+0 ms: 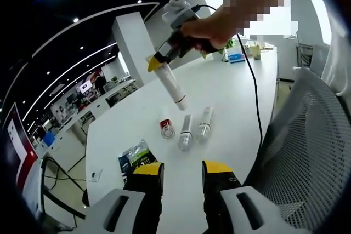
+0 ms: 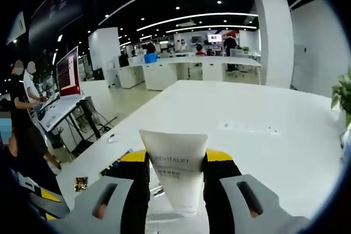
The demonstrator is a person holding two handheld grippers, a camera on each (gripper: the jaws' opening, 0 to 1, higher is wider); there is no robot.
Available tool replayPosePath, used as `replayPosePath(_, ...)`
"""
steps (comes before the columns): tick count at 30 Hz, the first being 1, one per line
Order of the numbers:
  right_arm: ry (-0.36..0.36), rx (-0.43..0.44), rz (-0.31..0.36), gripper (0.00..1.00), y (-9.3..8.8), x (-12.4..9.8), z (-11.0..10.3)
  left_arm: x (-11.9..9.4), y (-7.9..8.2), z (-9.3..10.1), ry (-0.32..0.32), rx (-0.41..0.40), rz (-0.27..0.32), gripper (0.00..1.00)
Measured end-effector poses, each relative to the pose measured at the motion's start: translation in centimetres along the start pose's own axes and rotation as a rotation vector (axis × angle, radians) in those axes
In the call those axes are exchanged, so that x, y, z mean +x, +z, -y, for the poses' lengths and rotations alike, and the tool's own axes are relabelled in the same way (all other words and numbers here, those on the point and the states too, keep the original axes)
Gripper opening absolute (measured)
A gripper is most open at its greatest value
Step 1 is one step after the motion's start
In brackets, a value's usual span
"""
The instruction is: Arrange the skincare products in the storage area until every visible bottle or jar stands upright without overlapping.
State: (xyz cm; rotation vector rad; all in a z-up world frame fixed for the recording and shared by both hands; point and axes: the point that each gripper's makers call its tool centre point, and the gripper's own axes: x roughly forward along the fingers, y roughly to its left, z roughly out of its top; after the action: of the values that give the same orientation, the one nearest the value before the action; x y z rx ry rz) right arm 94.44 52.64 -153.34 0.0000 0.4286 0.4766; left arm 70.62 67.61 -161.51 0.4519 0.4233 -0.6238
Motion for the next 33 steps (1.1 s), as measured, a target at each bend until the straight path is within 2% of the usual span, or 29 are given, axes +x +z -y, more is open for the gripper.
replayPosePath(5,-0.03,0.031,0.014,0.35,-0.4,-0.3,1.2,0.2,-0.7,0.3,-0.015,0.006,-0.039,0.28)
replayPosePath(13,-0.058,0.051,0.017,0.35,-1.1,-0.3,2.3,0.3,-0.7,0.6,-0.026,0.013,-0.039,0.28)
replayPosePath(33,-0.097,0.017,0.011,0.35,-0.1,3.7,5.1,0.4,-1.3,0.5,-0.021,0.027,-0.069,0.27)
